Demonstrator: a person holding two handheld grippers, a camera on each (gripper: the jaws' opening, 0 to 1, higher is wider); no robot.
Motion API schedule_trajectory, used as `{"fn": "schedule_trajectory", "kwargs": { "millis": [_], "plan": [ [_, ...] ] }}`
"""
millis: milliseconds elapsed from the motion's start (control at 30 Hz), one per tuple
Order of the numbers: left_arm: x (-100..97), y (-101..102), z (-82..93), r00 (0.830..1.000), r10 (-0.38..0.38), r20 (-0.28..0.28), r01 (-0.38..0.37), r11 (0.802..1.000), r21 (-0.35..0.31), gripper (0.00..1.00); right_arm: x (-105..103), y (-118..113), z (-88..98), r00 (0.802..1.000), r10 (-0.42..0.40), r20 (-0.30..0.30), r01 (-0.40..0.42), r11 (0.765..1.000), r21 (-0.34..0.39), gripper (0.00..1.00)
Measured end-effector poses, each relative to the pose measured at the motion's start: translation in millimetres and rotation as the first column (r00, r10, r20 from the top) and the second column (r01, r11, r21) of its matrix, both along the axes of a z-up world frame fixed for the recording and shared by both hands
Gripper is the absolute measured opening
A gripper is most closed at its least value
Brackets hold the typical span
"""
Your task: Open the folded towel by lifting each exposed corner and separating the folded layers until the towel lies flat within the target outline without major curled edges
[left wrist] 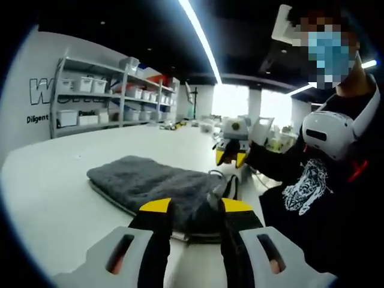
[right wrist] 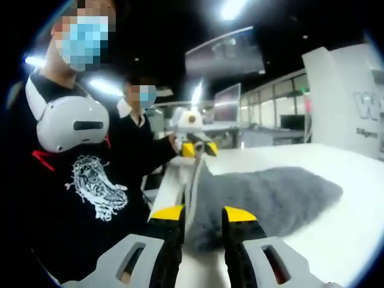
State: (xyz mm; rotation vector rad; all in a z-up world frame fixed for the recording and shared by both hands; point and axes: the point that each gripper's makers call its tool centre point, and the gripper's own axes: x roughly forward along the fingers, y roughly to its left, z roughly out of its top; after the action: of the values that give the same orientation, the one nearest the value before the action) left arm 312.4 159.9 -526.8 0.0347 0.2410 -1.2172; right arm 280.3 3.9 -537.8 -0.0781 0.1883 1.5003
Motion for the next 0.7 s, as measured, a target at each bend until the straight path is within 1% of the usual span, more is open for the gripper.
{"fn": "schedule_trajectory", "kwargs": {
  "millis": [100, 200, 233, 267, 367, 400, 433, 467, 500, 533, 567, 600, 633, 667, 700],
  "plan": [
    [1.9, 1, 3.0, 1.0, 0.012, 0.006, -0.012, 1.0, -0.011, 0.32, 7, -4, 4.5, 1.0, -0.026, -0.016, 0.026, 0.999, 0.021, 0.21],
    [8.1, 4, 9.0, 0.999, 0.05, 0.01, -0.049, 0.998, -0.035, 0.39, 11, -6, 6.3, 0.999, -0.039, -0.019, 0.039, 0.999, 0.029, 0.22],
    [9.5, 5, 10.1, 0.998, 0.057, 0.011, -0.056, 0.998, -0.038, 0.42, 13, -8, 7.0, 0.999, -0.049, -0.017, 0.05, 0.998, 0.031, 0.23],
    [13.4, 7, 12.0, 0.997, 0.08, 0.01, -0.08, 0.996, -0.046, 0.44, 15, -8, 8.0, 0.998, -0.059, -0.014, 0.06, 0.998, 0.034, 0.25],
    [25.1, 12, 14.3, 0.989, 0.147, 0.007, -0.147, 0.987, -0.058, 0.58, 23, -11, 10.8, 0.996, -0.093, -0.015, 0.094, 0.995, 0.045, 0.34],
    [30.5, 15, 15.2, 0.984, 0.18, 0.01, -0.179, 0.982, -0.063, 0.64, 26, -13, 12.0, 0.994, -0.109, -0.012, 0.109, 0.993, 0.05, 0.36],
    [34.0, 16, 16.4, 0.98, 0.201, 0.011, -0.199, 0.977, -0.07, 0.75, 30, -14, 13.3, 0.992, -0.125, -0.011, 0.125, 0.991, 0.056, 0.38],
    [39.7, 20, 17.7, 0.973, 0.232, 0.01, -0.231, 0.97, -0.079, 0.82, 34, -16, 15.5, 0.99, -0.143, -0.016, 0.143, 0.987, 0.066, 0.43],
    [41.5, 21, 17.8, 0.97, 0.241, 0.006, -0.24, 0.967, -0.081, 0.86, 38, -16, 19.0, 0.985, -0.169, -0.038, 0.172, 0.981, 0.086, 0.5],
    [44.7, 24, 18.2, 0.966, 0.26, -0.004, -0.26, 0.962, -0.085, 0.92, 43, -17, 23.2, 0.98, -0.192, -0.06, 0.197, 0.974, 0.11, 0.61],
    [48.2, 26, 19.0, 0.96, 0.28, -0.013, -0.28, 0.956, -0.093, 0.96, 48, -19, 26.9, 0.973, -0.216, -0.077, 0.224, 0.966, 0.13, 0.78],
    [51.9, 29, 20.1, 0.953, 0.301, -0.019, -0.301, 0.948, -0.102, 1.0, 52, -20, 30.5, 0.969, -0.231, -0.084, 0.241, 0.959, 0.149, 0.88],
    [54.5, 32, 20.0, 0.948, 0.317, -0.021, -0.317, 0.943, -0.099, 1.0, 56, -22, 33.0, 0.965, -0.249, -0.083, 0.26, 0.952, 0.16, 0.95],
    [57.6, 35, 20.4, 0.941, 0.336, -0.029, -0.337, 0.936, -0.102, 1.0, 60, -24, 34.9, 0.961, -0.265, -0.084, 0.276, 0.947, 0.167, 0.99],
    [60.0, 37, 20.9, 0.936, 0.349, -0.036, -0.351, 0.93, -0.105, 1.0, 62, -26, 36.2, 0.958, -0.274, -0.087, 0.285, 0.943, 0.17, 0.98]
  ]
}}
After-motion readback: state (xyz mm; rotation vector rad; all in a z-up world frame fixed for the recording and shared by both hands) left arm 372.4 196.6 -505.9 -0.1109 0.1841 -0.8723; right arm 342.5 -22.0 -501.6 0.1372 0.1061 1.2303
